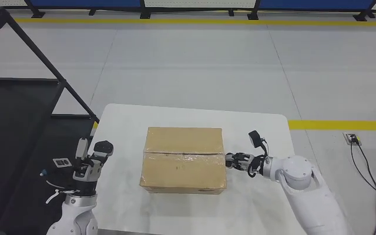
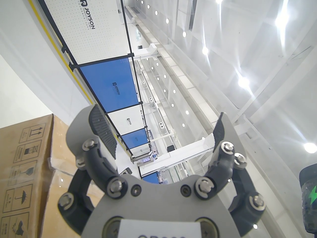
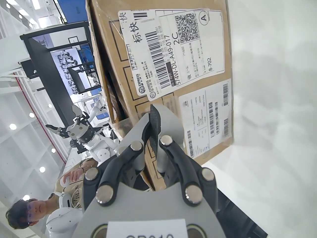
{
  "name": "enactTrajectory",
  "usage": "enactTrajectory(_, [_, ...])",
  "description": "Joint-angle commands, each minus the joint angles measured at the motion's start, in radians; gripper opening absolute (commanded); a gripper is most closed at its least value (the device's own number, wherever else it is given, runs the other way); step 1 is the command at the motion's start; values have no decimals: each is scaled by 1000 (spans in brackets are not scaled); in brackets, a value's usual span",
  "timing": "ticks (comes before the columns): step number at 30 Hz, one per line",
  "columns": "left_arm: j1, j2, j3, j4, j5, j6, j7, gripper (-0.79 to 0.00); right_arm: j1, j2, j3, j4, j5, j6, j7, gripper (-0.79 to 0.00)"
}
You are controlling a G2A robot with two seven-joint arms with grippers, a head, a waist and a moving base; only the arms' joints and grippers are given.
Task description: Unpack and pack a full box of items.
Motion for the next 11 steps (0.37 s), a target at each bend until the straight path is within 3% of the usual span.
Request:
enactTrajectory(1, [3,1,0,-2,0,-3,1,0,11,-2,-14,19,5,-5,-1,-785])
enactTrajectory(11, [14,4,-5,-10,-4,-8,4,0,67,-9,-61,132,34,-20,-9,-785])
